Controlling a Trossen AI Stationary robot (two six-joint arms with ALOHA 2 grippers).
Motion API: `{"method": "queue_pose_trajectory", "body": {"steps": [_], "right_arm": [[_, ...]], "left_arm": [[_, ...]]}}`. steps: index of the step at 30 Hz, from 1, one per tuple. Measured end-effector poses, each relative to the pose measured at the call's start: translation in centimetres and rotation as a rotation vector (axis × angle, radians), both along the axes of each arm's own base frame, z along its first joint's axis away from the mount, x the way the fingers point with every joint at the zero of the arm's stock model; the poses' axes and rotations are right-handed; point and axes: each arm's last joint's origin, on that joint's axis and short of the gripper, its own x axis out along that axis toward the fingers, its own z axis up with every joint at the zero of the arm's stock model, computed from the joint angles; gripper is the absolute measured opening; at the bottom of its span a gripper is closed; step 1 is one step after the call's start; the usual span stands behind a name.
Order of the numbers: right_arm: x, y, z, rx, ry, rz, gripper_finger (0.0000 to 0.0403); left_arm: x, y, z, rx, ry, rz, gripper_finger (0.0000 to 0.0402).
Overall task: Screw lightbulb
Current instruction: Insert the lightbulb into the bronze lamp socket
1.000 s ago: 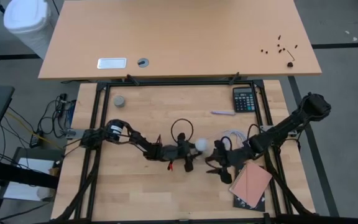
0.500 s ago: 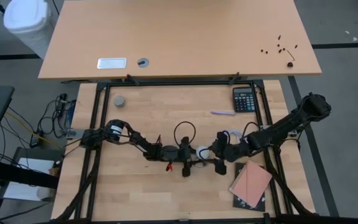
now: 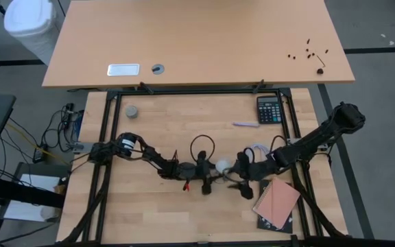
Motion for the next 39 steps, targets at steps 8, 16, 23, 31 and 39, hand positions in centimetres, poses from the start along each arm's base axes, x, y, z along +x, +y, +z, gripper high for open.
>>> {"method": "queue_pose_trajectory", "body": {"steps": [8,16,23,31,39], "right_arm": [[-0.6,0.0,-0.5,-0.068,0.050,-0.046,0.0309],[0.2,-1.5,-0.3,-0.134,0.017,-0.092,0.0309],[0.7,-1.4,0.3,-0.150,-0.069,-0.058,0.0309],[0.2,-0.6,0.1,-0.113,-0.039,-0.046,0.0309],[-0.4,0.7,0.0,-0.041,-0.012,0.052,0.0309]], "left_arm": [[0.0,0.1,0.0,0.018,0.002,-0.018,0.0193],[0.1,-0.3,0.0,0.031,0.003,-0.164,0.0193],[0.1,-0.3,0.1,0.023,-0.001,-0.149,0.0193],[0.1,-0.2,0.1,0.004,-0.011,-0.086,0.0193],[0.1,0.3,0.1,-0.012,-0.017,0.004,0.0193]]}}
